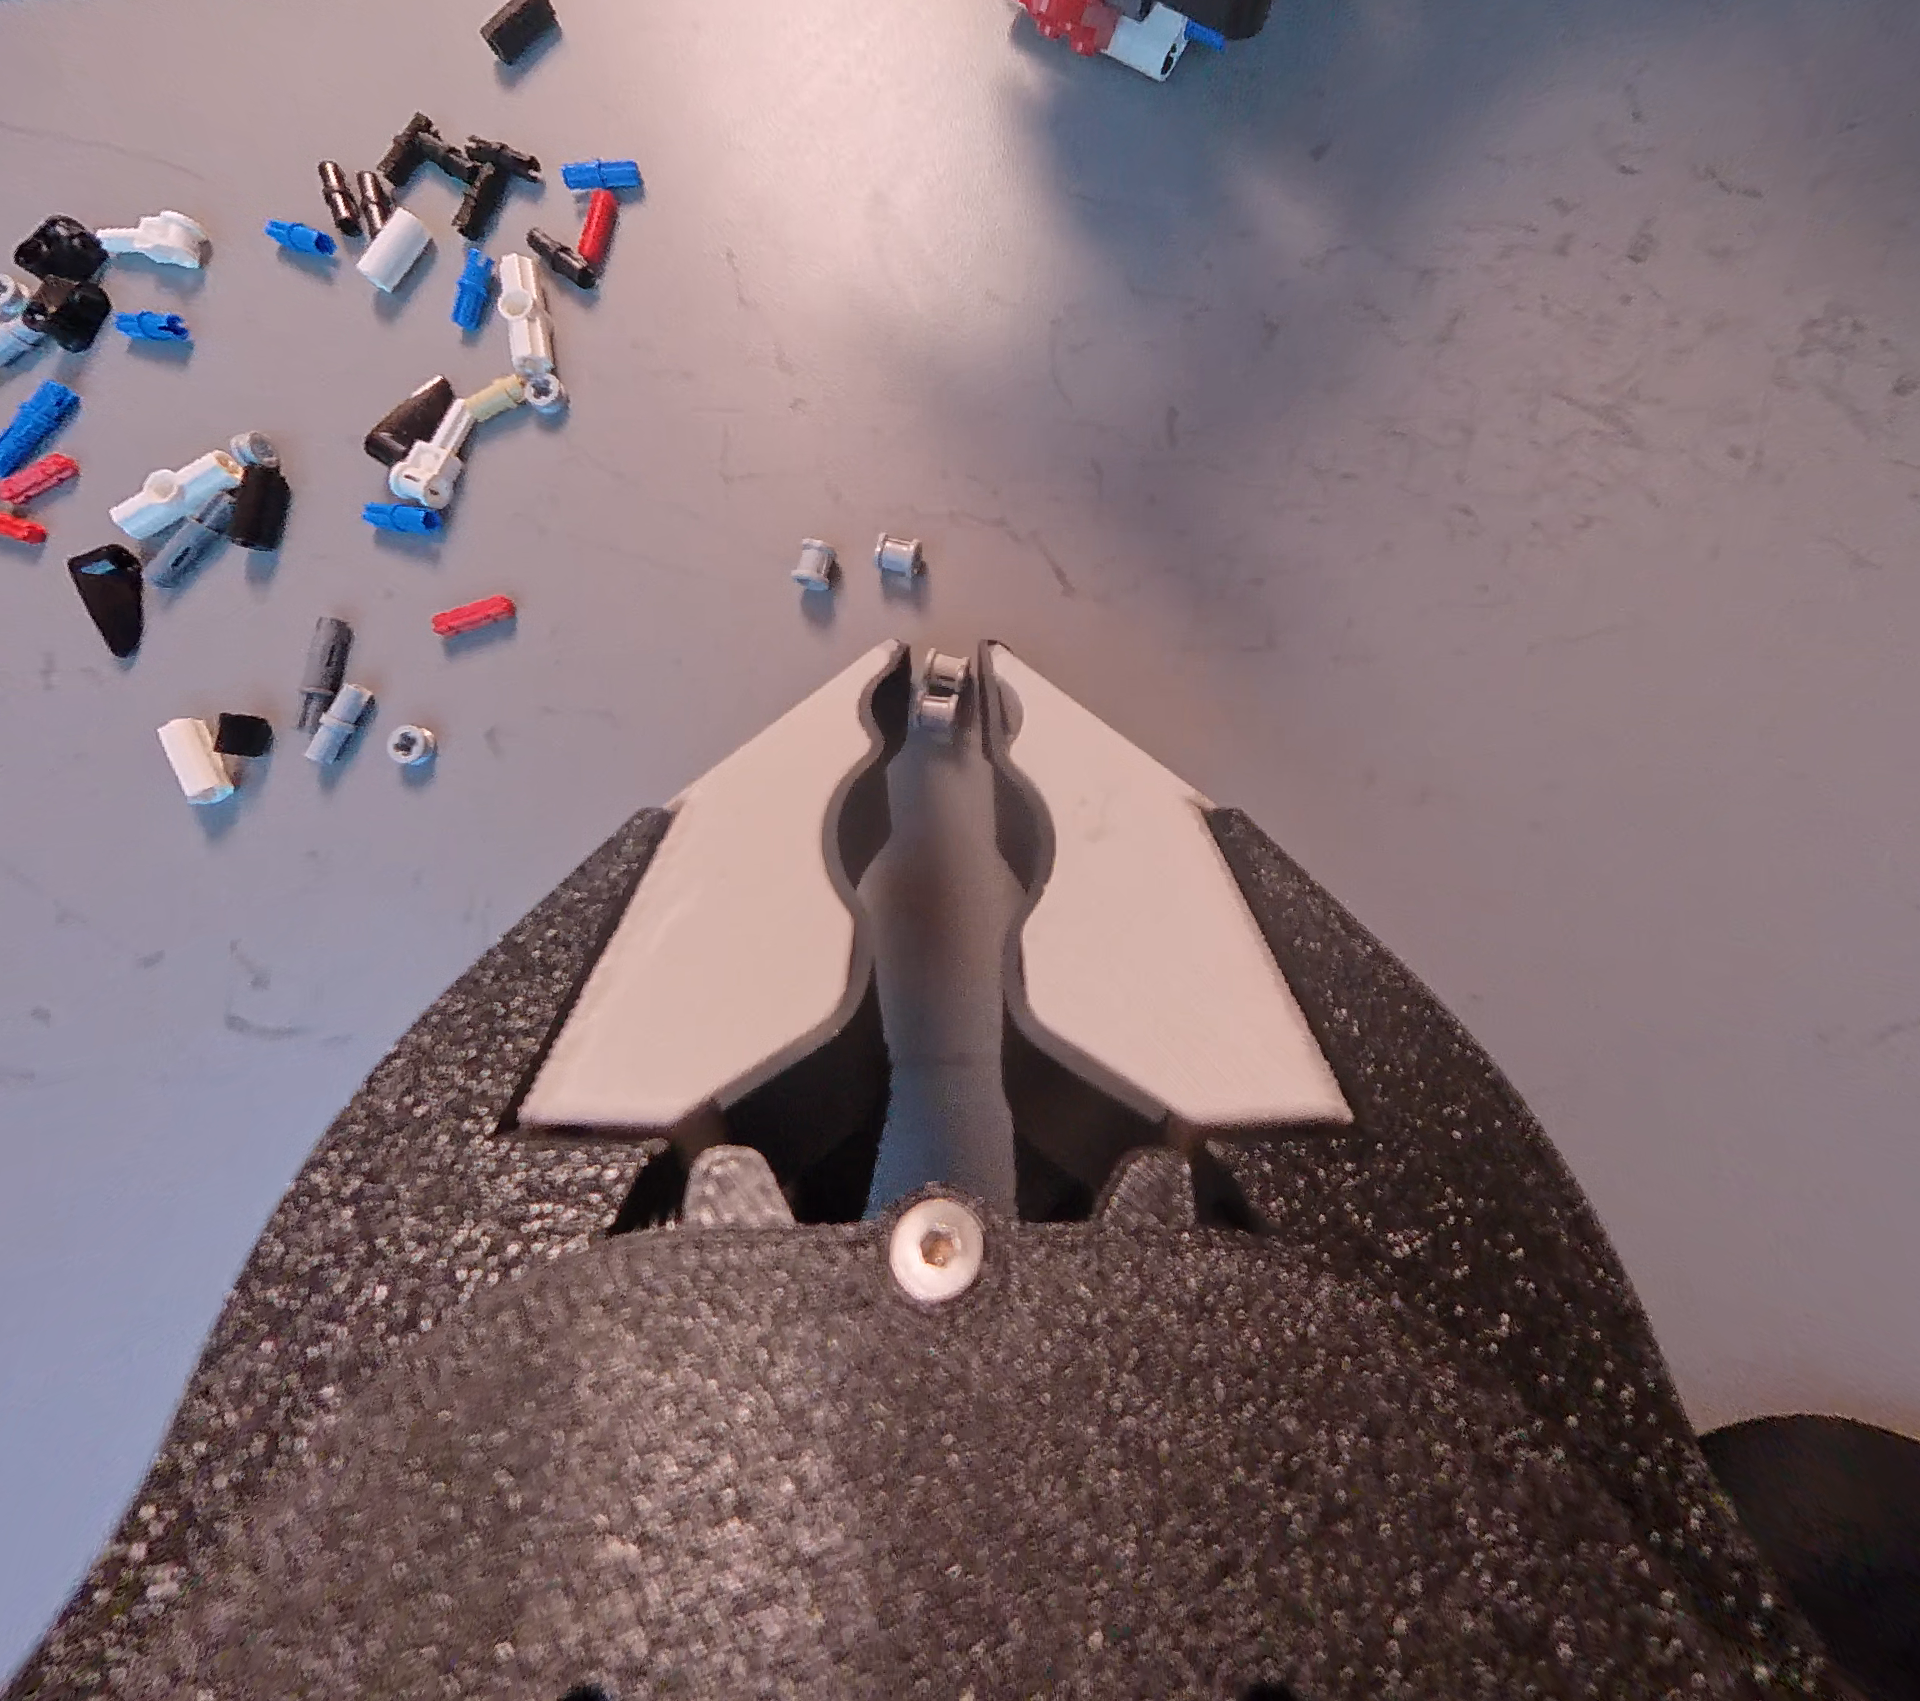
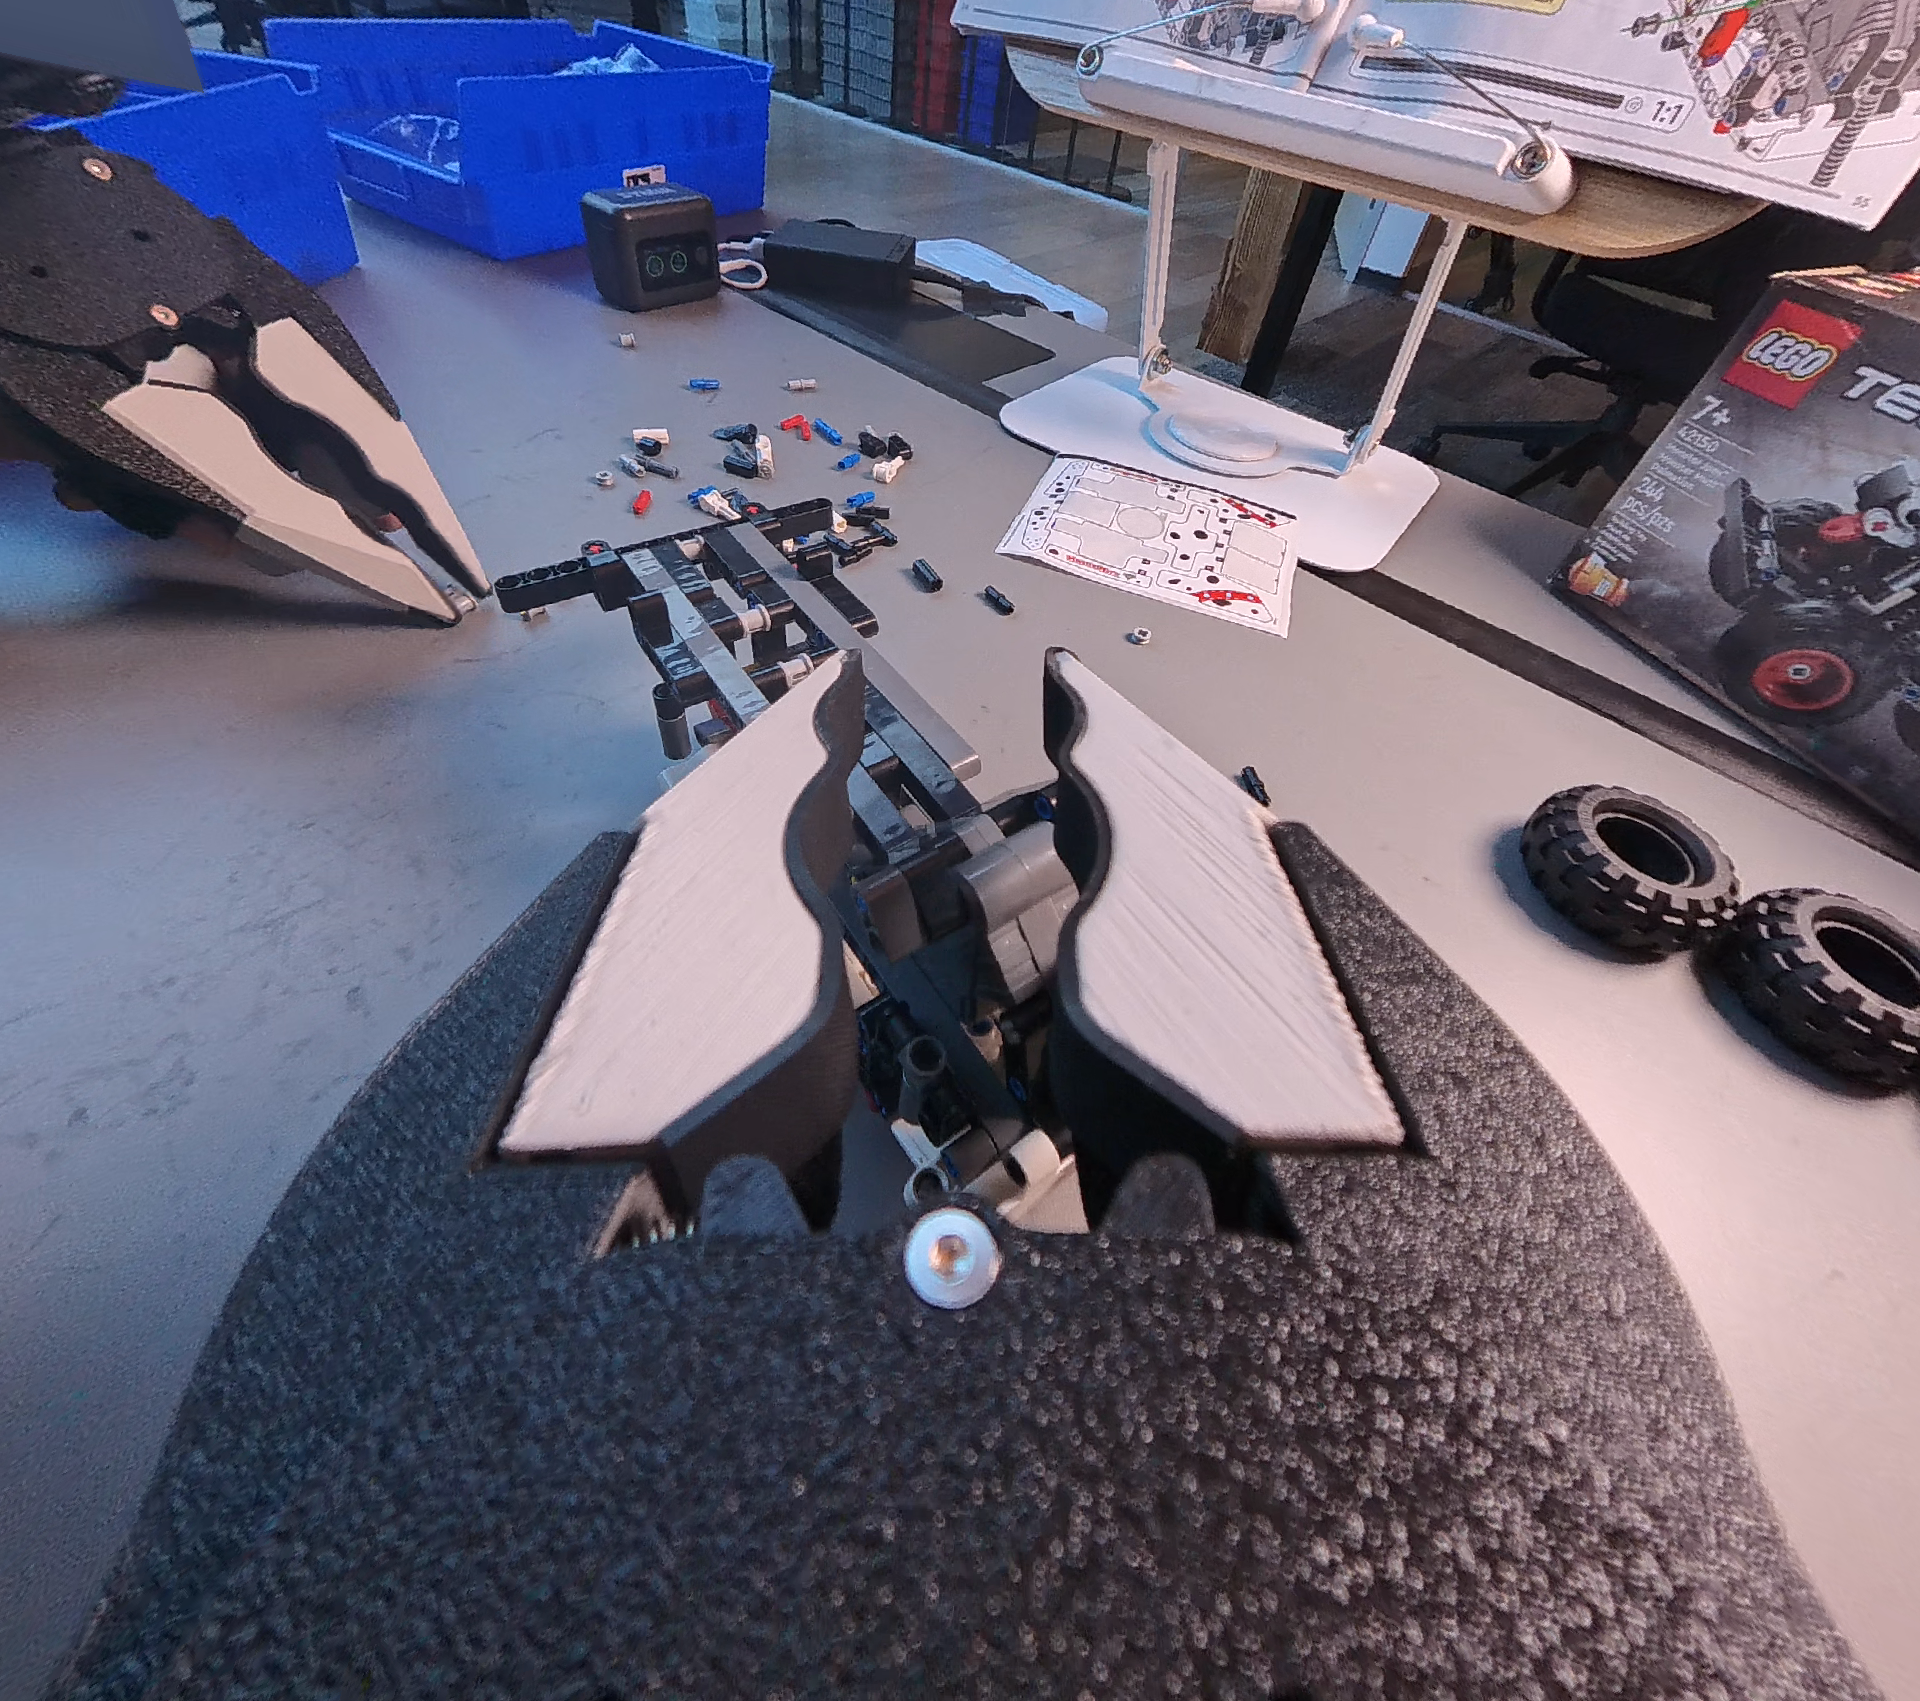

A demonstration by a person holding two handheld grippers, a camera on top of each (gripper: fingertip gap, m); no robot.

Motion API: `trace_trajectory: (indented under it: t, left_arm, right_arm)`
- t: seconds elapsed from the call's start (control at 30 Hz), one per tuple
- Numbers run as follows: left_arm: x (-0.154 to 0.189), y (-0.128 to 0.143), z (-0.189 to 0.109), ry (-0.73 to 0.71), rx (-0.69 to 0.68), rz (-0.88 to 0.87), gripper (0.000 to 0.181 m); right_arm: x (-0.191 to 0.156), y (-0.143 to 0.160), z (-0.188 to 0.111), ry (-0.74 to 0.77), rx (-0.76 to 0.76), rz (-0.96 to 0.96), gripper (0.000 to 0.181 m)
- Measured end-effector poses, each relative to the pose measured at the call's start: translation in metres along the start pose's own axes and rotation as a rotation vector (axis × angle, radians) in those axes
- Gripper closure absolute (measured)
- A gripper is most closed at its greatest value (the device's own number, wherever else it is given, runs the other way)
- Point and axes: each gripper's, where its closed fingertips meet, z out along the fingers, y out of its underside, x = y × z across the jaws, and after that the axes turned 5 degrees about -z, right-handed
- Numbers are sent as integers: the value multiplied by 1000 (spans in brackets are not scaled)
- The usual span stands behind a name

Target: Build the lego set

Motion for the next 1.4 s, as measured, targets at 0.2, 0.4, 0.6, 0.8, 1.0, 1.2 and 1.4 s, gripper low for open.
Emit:
trace_trajectory:
  t: [0.2, 0.4, 0.6, 0.8, 1.0, 1.2, 1.4]
  left_arm:
    - [-12, -15, -3, -22, 78, -74, 163]
    - [-30, -18, 6, -54, 48, -87, 165]
    - [-26, -19, 14, -8, 14, -55, 172]
    - [-27, -21, 12, -3, 15, -52, 177]
    - [-32, -10, 1, -21, 3, -136, 177]
    - [-22, -1, -4, 28, -9, -222, 177]
    - [-24, -13, -10, 53, 68, -277, 167]
  right_arm:
    - [0, 0, 0, 1, 0, -1, 148]
    - [-1, 0, 0, -1, -1, -4, 148]
    - [-1, 0, 0, -3, -1, -3, 148]
    - [0, 0, 0, -4, -2, -2, 148]
    - [0, 1, 0, -3, -2, -4, 148]
    - [1, 1, 0, 2, -4, -4, 148]
    - [1, 2, 0, 4, -6, -7, 148]
